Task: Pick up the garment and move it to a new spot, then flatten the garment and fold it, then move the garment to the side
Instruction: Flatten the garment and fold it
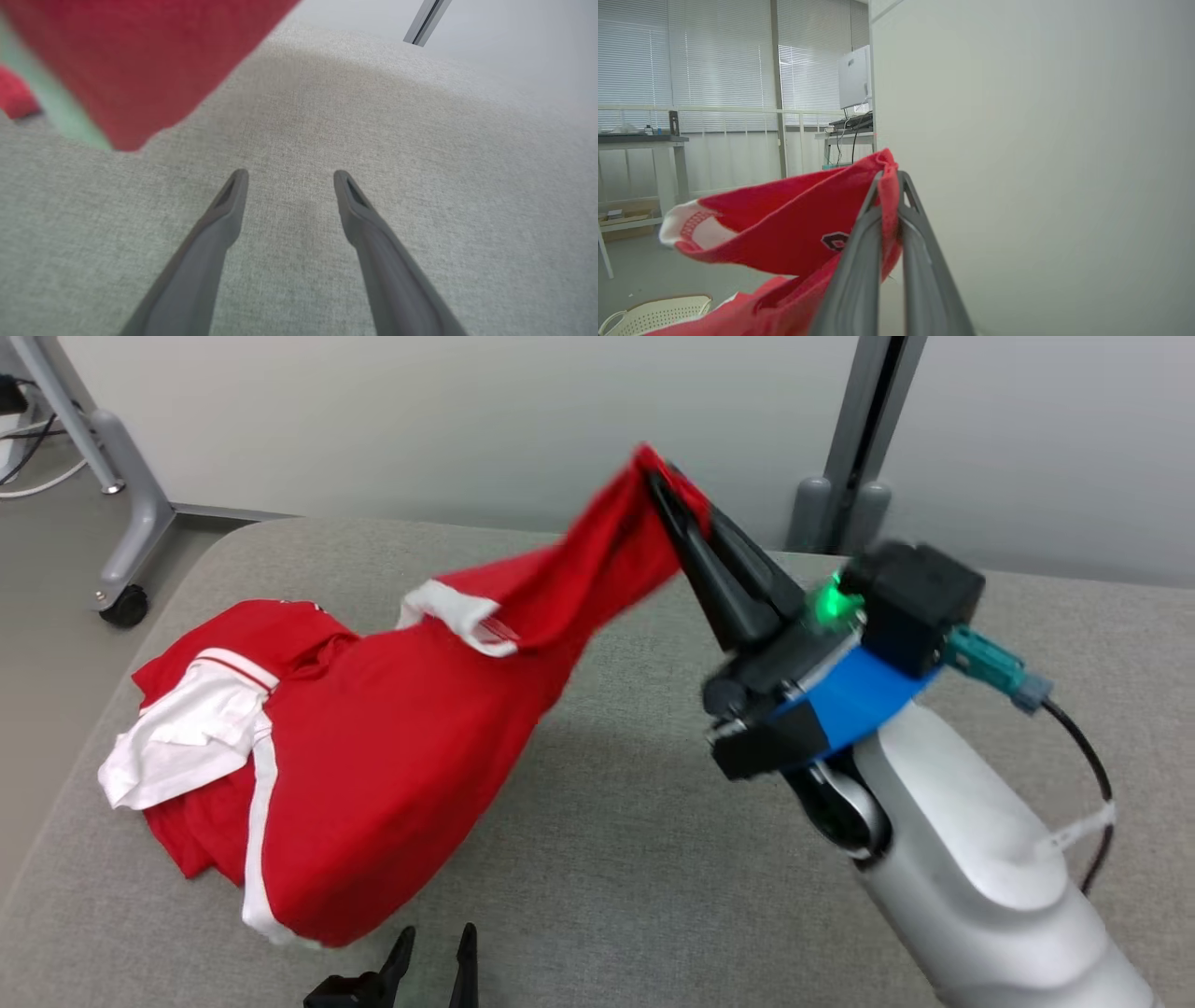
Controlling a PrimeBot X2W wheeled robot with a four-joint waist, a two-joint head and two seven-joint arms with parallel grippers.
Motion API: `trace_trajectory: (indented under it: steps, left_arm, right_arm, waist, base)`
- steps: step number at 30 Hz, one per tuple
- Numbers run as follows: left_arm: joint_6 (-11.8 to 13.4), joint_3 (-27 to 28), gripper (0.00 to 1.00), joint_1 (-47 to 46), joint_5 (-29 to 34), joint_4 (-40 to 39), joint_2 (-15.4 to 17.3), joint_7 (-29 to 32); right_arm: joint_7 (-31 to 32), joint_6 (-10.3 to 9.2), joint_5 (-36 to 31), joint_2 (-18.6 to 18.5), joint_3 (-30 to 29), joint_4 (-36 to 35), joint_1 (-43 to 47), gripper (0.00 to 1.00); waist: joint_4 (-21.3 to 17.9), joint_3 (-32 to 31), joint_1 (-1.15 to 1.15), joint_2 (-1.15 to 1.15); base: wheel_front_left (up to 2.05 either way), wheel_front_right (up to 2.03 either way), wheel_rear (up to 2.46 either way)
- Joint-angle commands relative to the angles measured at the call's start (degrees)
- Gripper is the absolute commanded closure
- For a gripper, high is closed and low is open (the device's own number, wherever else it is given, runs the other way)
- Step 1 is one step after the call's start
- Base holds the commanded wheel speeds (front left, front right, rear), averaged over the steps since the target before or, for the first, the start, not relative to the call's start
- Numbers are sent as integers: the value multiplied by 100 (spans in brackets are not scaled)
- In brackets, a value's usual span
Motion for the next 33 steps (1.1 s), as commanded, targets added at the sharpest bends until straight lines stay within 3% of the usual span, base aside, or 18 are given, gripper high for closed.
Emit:
trace_trajectory:
  steps: [1, 6, 7, 8, 9, 14, 16, 21, 25, 33]
  left_arm:
    - [33, 32, 0, 51, -25, -11, -4, -18]
    - [40, 82, 0, -12, -52, 12, -2, -18]
    - [43, 98, 0, -38, -57, 10, -2, -18]
    - [43, 106, 0, -62, -37, 10, -2, -18]
    - [40, 118, 0, -73, -9, 13, -4, -18]
    - [35, 175, 0, -101, 53, 48, -2, -18]
    - [24, 189, 0, -98, 75, 50, -3, -18]
    - [11, 220, 0, -84, 78, 66, -2, -18]
    - [9, 220, 0, -66, 79, 60, -2, -18]
    - [3, 235, 0, -30, 70, 68, -3, -18]
  right_arm:
    - [-2, 0, 50, -321, -135, 142, 558, 100]
    - [-2, 0, -57, -973, -810, 812, 1907, 100]
    - [-4, 0, -35, -1033, -1043, 1047, 2165, 88]
    - [-3, 1, -61, -1093, -1242, 1288, 2359, 58]
    - [-4, 0, -122, -1133, -1436, 1526, 2502, 0]
    - [-9, 0, -605, -1000, -2633, 2207, 2883, 0]
    - [-9, 0, -881, -861, -3062, 2154, 2935, 0]
    - [-9, 0, -1326, -483, -3469, 1781, 2967, 0]
    - [-10, 1, -1595, -216, -3236, 1305, 3038, 0]
    - [-9, 0, -1781, -95, -1905, 892, 3210, 0]
  waist:
    - [-120, 2, 0, 0]
    - [-312, 34, 0, 0]
    - [-352, 42, 0, 0]
    - [-390, 46, 0, 0]
    - [-425, 46, 0, 0]
    - [-573, 1, 0, 0]
    - [-615, -25, 0, 0]
    - [-655, -81, 0, 0]
    - [-641, -123, 0, 0]
    - [-573, -146, 0, 0]
  base:
    - [0, 0, 0]
    - [0, 0, 0]
    - [0, 0, 0]
    - [0, 0, 0]
    - [0, 0, 0]
    - [0, 0, 0]
    - [0, 0, 0]
    - [0, 0, 0]
    - [0, 0, 0]
    - [0, 0, 0]
